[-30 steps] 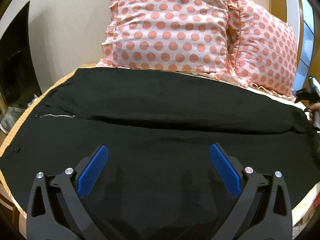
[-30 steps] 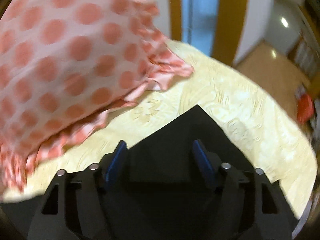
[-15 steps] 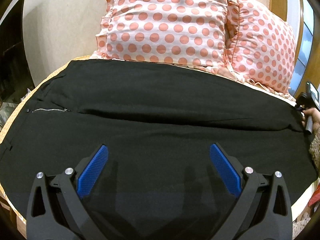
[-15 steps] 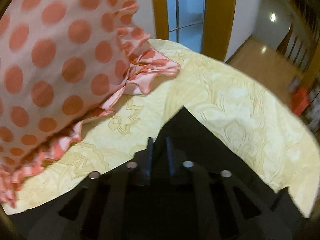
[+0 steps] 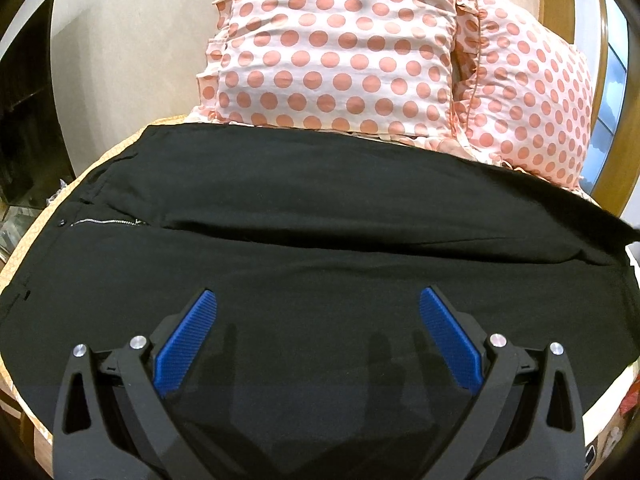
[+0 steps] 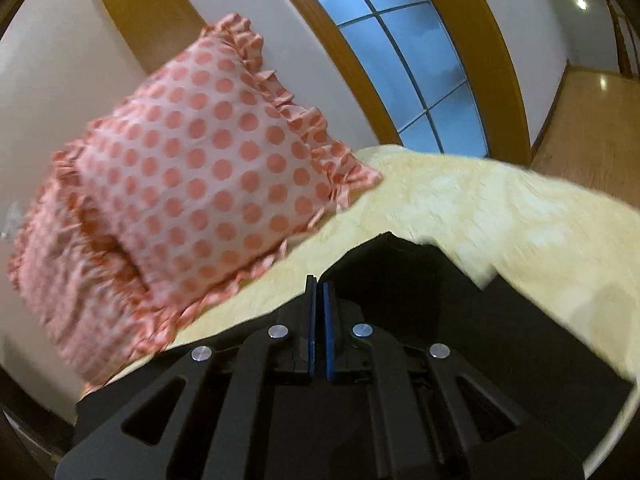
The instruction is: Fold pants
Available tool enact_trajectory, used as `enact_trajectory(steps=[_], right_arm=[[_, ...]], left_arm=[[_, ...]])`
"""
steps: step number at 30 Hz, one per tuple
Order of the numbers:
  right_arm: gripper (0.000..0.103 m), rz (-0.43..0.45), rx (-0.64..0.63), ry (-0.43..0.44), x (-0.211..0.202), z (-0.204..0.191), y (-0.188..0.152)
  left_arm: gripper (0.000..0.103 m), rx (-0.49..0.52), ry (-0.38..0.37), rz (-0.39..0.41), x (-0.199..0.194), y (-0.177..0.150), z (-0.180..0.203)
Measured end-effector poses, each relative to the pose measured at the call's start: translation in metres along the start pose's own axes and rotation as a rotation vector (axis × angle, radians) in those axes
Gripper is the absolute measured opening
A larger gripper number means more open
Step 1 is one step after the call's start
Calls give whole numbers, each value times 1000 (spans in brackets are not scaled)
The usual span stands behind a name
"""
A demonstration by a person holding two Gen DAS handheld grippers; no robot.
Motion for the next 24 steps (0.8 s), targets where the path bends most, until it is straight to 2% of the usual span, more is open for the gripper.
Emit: enact_trajectory(steps=[2,5,8,10,11,12,13,14,17,19,22,24], right_arm=[[3,-5,22,-3,-21,6,-23],[3,-32,101,1,-29,24,-43],[4,-59,173,12,-30,38,-52],[9,-69,247,35,-27,46,-54],[19,-69,276,43,-26,49,-55],[38,-65,294,49,-27,52,-57],[47,-57,312,57,-27,54,-57],[51,-40,321,68,-27,55,-56],[49,-23,322,61,-25,56,-54],[47,-12,322,59,-23,57,-52],[33,9,345,57,-18,63,-51],[19,-2,377,84,-9,67,-52]], left_arm=[[101,5,4,3,0,0,1],[101,15,4,4,0,1,1],[101,22,3,0,1,1,2],[101,19,5,-5,2,0,1],[101,15,4,-7,2,0,0],[101,11,4,-7,2,-1,-1],[101,4,4,-8,1,0,-3],[101,-8,4,-8,1,0,-5],[101,-45,-8,-21,0,1,-11],[101,-82,-45,-26,-2,2,-16],[101,-168,-124,-16,-7,7,-26],[101,-230,-142,19,-12,12,-35]])
Point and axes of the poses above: each gripper's, at about its wrist camera, not at the fingertips, and x roughly the way its jaws point, z to its right, y to its top, the point moved 6 cm from there along x, roughly the way its jaws point, and after that the axes turned 15 degrees about y, right-handed, at the moved point
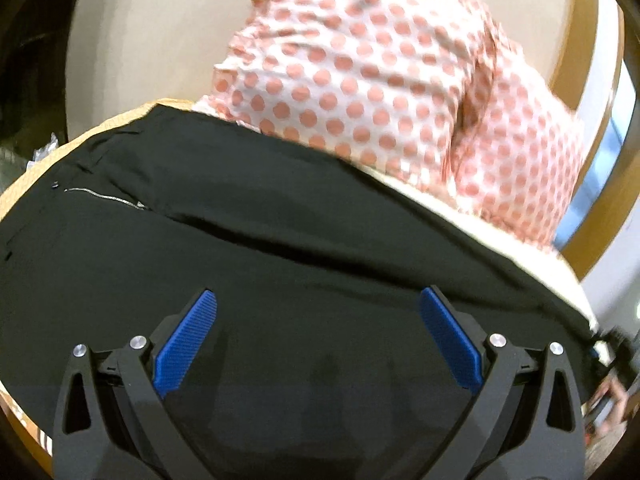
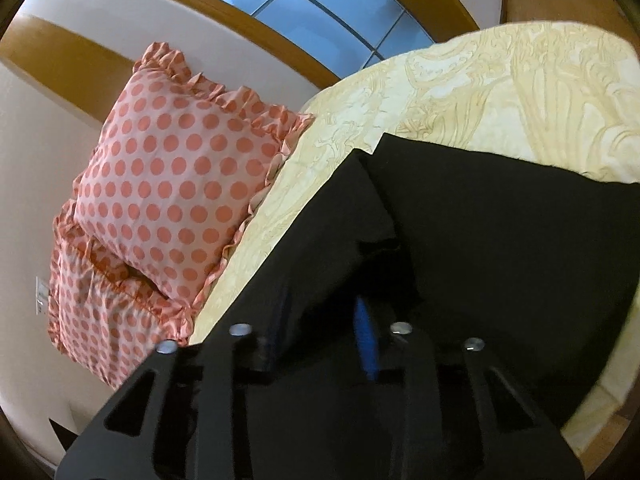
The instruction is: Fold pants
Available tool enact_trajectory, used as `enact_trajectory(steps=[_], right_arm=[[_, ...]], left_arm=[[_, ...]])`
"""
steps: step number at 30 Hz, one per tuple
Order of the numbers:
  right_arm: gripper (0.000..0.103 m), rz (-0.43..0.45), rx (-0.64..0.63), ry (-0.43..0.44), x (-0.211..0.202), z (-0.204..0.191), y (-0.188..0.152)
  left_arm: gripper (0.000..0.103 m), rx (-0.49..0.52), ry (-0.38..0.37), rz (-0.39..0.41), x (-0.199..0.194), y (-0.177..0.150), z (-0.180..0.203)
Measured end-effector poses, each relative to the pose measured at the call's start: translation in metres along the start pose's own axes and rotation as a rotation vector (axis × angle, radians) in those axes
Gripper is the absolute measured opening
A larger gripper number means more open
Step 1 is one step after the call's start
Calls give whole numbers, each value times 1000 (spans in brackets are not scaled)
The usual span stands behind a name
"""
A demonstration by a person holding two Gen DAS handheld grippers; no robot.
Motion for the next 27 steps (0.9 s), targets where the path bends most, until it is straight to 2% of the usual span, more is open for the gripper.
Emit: enact_trajectory(steps=[2,5,7,8,13,15,17,19,21,27], right_arm=[[9,-21,54,24,5,6,1],[4,-25,119,64,3,11,4],[3,0,131,128,-6,7,8],[3,26,120,186,-16,0,11],[3,85,90,359,-61,-23,12],[3,106,86,398,-79,-23,9],[3,111,92,378,-90,-13,3],[3,83,123,304,-89,9,-7],[3,61,161,268,-87,28,-14],[2,59,142,263,-90,31,-14]], left_arm=[[101,-44,-18,82,-12,6,-6],[101,-21,22,117,-21,13,-6],[101,32,69,89,-21,15,-3],[101,60,78,67,-20,16,-1],[101,68,74,18,-21,24,-4],[101,59,45,8,-22,31,-6],[101,41,29,0,-22,41,-9],[101,34,28,-6,-17,56,-13],[101,36,38,-18,-8,68,-13],[101,45,68,-109,47,116,-6]])
Point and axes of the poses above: each gripper's, at about its wrist camera, not at the fingertips, and x roughly the way its jaws point, z to its right, y to its top, the point moved 6 cm from there along x, roughly the way its jaws point, and after that the axes turned 15 degrees about y, right-handed, at the moved point
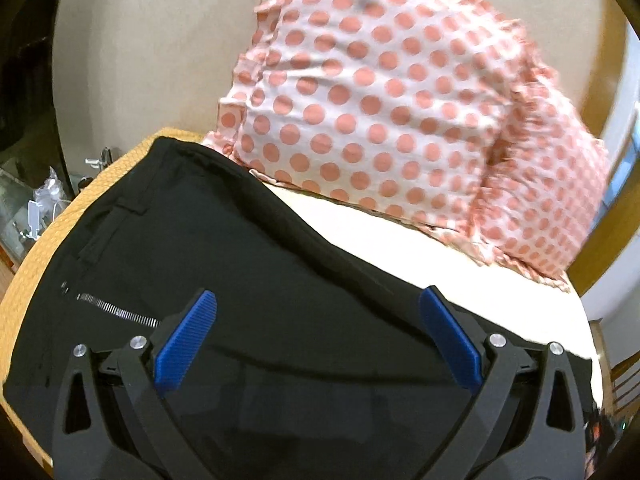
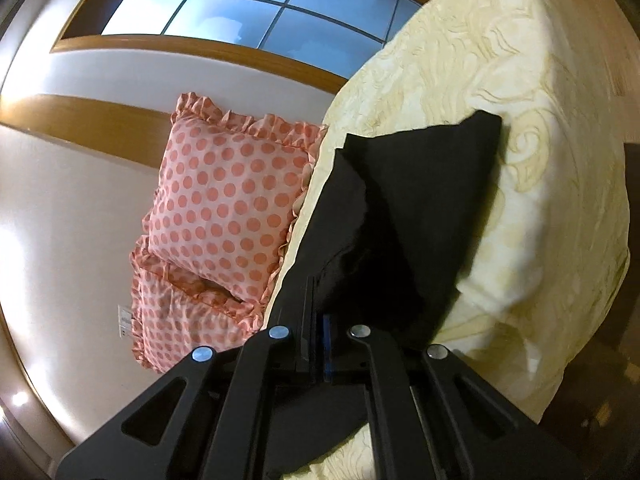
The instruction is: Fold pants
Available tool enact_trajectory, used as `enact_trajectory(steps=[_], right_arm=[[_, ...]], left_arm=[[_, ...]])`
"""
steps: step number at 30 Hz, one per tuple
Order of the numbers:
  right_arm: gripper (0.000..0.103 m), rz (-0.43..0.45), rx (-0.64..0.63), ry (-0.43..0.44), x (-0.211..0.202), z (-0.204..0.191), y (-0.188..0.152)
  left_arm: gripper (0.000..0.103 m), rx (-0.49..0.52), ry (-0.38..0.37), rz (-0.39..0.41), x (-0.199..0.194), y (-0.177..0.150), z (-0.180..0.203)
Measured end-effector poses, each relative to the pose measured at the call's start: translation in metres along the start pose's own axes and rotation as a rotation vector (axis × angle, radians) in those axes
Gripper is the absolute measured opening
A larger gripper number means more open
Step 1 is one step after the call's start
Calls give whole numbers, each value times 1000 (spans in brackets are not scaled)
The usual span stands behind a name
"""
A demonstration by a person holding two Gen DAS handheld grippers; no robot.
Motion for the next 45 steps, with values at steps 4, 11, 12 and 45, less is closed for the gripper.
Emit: enact_trajectory(steps=[4,11,12,45], right_arm=[[2,-8,-8,-15,1,-1,2],[2,-27,-50,-40,7,-9,6],[2,-30,-56,-43,8,-9,6],[2,-71,-248,-306,9,-14,41]], left_arm=[[101,-59,-8,-108,53,25,6],[81,-205,59,-282,143,46,2],[77,-209,70,-293,150,47,1],[11,-290,140,-40,-78,-189,-124]])
Point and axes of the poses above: each gripper's, at about its wrist camera, not at the fingertips, and x roughly the way its jaws point, z to its right, y to its top, the point moved 6 cm from there along x, roughly the way its jaws point, and after that the axes turned 15 degrees about y, right-handed, at the moved point
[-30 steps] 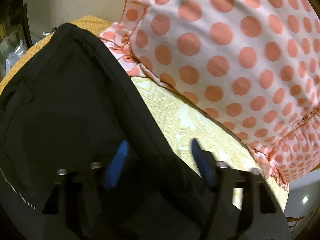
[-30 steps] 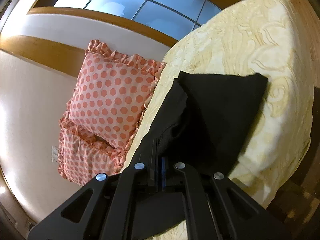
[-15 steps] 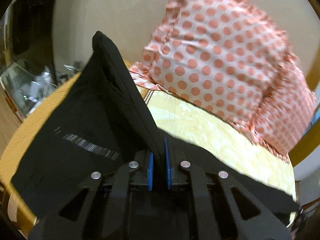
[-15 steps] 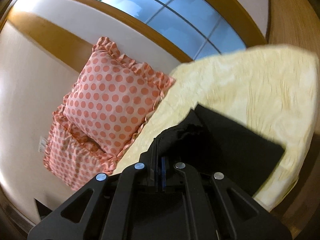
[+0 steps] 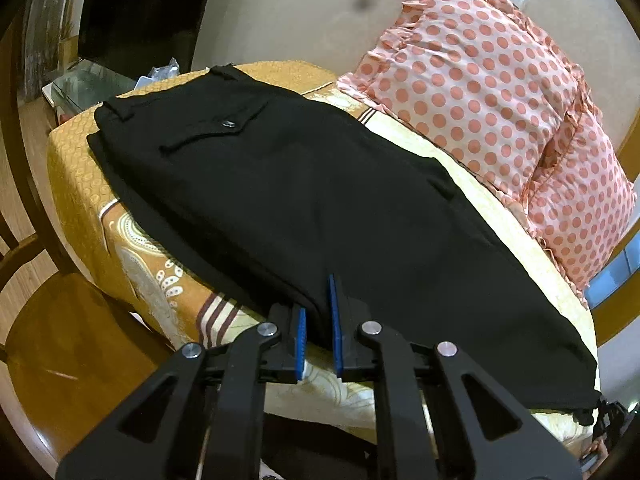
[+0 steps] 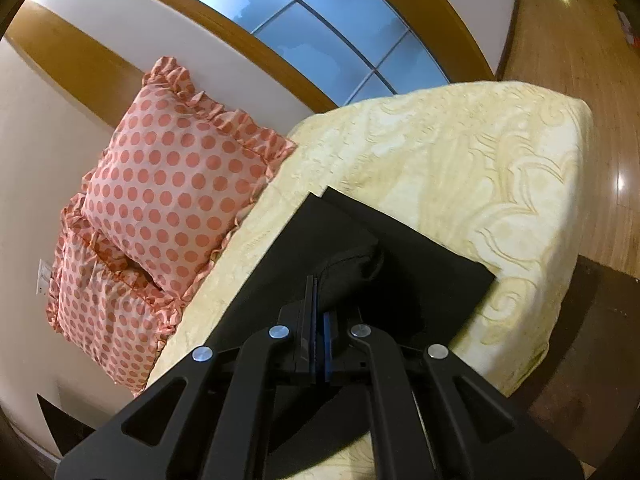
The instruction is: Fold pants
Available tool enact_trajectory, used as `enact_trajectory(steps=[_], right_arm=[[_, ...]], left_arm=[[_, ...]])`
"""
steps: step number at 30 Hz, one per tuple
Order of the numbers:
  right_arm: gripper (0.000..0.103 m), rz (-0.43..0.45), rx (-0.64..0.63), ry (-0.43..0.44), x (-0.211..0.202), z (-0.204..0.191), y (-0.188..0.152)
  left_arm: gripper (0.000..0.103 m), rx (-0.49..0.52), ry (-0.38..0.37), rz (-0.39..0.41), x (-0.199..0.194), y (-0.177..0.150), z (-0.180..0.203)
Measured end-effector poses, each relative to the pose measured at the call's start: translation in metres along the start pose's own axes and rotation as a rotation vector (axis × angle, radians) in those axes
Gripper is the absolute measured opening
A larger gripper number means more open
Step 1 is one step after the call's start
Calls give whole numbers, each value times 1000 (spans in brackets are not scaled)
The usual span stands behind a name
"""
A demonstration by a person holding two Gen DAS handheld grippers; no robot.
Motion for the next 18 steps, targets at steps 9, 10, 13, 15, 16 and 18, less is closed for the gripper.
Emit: enact_trajectory(steps=[9,10,13,15,16,18], right_arm=[[2,64,-296,-12,-12,-64,24],[2,40,-284,-54,-10,-55,20],[2,-31,-123,-113,-5,-2,1],[2,-24,-96,-116,-10,9,-7],[2,-23,-97,-121,-12,11,-10],[2,-23,-106,-133,-14,13,-15]], left_arm=[[12,26,-25,15,1,1,14],[13,23,-30,11,2,-1,13],[14,18,-53,2,6,-5,10],[13,38,-53,2,6,-3,11],[12,46,-54,2,5,-2,12],[9,66,-62,3,4,1,11]])
Point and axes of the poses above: each gripper's, at about its wrist camera, not at the fingertips, and x roughly the way its jaws point, z to its right, y to its top, the point moved 6 cm from there along x, roughly the way its jaws point, and after that the axes turned 15 degrees about y, right-handed, at the moved point
